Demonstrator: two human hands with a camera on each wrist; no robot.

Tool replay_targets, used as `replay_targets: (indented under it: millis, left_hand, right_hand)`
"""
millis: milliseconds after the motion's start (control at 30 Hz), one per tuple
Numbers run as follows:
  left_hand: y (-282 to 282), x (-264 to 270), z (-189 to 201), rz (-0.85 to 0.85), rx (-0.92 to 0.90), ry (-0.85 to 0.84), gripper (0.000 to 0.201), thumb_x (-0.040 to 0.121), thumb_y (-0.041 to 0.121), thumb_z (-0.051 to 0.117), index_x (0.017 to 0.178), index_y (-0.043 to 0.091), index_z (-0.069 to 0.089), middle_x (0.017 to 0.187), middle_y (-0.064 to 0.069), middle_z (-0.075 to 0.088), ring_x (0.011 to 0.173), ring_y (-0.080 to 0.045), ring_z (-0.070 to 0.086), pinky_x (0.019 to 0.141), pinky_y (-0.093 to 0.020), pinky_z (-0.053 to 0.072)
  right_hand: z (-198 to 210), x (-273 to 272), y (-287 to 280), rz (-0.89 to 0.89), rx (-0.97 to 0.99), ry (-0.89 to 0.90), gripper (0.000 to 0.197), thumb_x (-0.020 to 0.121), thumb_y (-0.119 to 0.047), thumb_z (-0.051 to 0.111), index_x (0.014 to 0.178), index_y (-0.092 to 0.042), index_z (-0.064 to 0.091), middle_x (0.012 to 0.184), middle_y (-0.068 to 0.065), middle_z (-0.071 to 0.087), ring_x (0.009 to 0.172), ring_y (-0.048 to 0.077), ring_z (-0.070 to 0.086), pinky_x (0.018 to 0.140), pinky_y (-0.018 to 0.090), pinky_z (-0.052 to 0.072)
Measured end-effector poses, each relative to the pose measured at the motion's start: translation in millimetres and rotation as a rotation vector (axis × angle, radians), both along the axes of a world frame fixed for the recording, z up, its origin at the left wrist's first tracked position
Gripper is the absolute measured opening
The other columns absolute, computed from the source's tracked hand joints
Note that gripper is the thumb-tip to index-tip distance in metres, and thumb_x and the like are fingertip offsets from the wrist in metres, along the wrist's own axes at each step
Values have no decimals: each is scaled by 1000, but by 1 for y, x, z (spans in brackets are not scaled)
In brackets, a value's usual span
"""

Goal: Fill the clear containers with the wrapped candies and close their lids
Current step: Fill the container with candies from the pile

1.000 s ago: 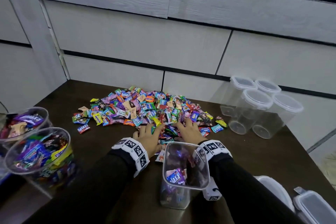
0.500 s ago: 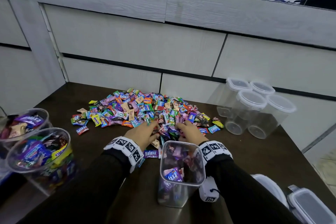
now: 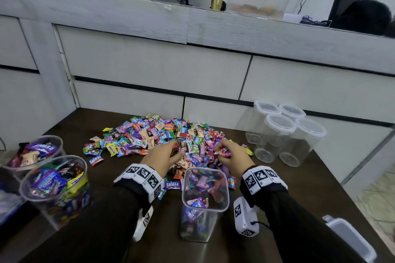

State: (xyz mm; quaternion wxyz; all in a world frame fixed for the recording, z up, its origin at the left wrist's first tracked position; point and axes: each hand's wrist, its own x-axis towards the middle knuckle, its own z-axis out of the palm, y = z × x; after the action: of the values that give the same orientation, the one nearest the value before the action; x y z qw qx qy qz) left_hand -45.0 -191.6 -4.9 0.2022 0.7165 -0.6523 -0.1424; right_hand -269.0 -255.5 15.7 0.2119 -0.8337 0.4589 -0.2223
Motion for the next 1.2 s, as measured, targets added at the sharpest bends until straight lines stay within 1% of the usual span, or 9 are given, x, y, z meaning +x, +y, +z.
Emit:
replay_targets:
  millis: [100, 267, 400, 567, 700, 867, 1000, 1067, 1200]
  left_hand:
    - [3, 0, 15, 8, -94, 52, 55, 99, 46, 45, 140, 8, 42, 103, -15, 67, 94, -29, 63, 79, -39, 48]
    - [13, -5, 48, -18, -260, 228, 38, 98, 42, 49, 112, 7, 55, 80, -7, 62, 67, -22, 56, 58, -32, 40]
    - [26, -19, 73, -62, -399, 335, 30, 97, 37, 53, 93, 8, 54, 69, -3, 58, 58, -14, 50, 51, -19, 33]
    - [47, -44, 90, -181, -425, 333, 23, 96, 38, 54, 99, 15, 58, 72, 0, 61, 58, -8, 53, 50, -17, 37]
    - [64, -54, 94, -280, -347, 139, 22, 97, 42, 52, 102, 20, 54, 86, 1, 61, 77, -16, 57, 67, -32, 46]
    - [80, -64, 93, -409, -287, -221, 30, 97, 49, 46, 112, 23, 51, 108, 3, 58, 96, -18, 57, 80, -40, 49]
    - [80, -75, 85, -502, -249, -464, 35, 97, 44, 47, 123, 21, 42, 115, -2, 52, 101, -24, 58, 76, -40, 50]
    - [78, -80, 82, -542, -231, -547, 39, 96, 39, 52, 126, 19, 39, 117, -6, 51, 103, -27, 57, 71, -37, 43]
    - [75, -82, 78, -579, -207, -591, 44, 93, 38, 55, 130, 19, 37, 120, -8, 52, 106, -30, 57, 71, -36, 36]
  right_hand:
    - [10, -7, 5, -21, -34, -48, 18, 82, -1, 60, 94, -14, 63, 98, -2, 64, 89, 13, 53, 70, 19, 28]
    - [29, -16, 14, -53, -18, -189, 22, 82, -4, 64, 88, -24, 59, 91, -9, 62, 71, -2, 53, 61, 3, 37]
    - [40, -19, 23, -42, -18, -244, 20, 83, -5, 64, 90, -23, 60, 87, -9, 62, 62, -2, 52, 57, 4, 38]
    - [47, -18, 35, -25, -38, -251, 20, 83, -7, 65, 89, -25, 60, 81, -17, 59, 62, -6, 54, 58, 4, 39]
    - [50, -19, 43, -8, -39, -236, 19, 83, -9, 66, 90, -26, 59, 82, -18, 60, 71, -2, 57, 64, 11, 41]
    - [52, -21, 50, -11, -40, -243, 20, 83, -8, 65, 90, -26, 61, 80, -12, 62, 62, 5, 53, 62, 15, 42]
    - [55, -21, 53, -17, -56, -261, 20, 82, -6, 64, 90, -24, 61, 77, -12, 61, 57, -2, 51, 58, 9, 40]
    - [56, -22, 55, -10, -64, -272, 20, 82, -5, 64, 89, -23, 61, 77, -14, 60, 57, -6, 52, 58, 7, 39]
    - [58, -25, 59, -3, -68, -247, 20, 83, -5, 64, 91, -23, 61, 79, -14, 60, 58, -6, 52, 58, 6, 39]
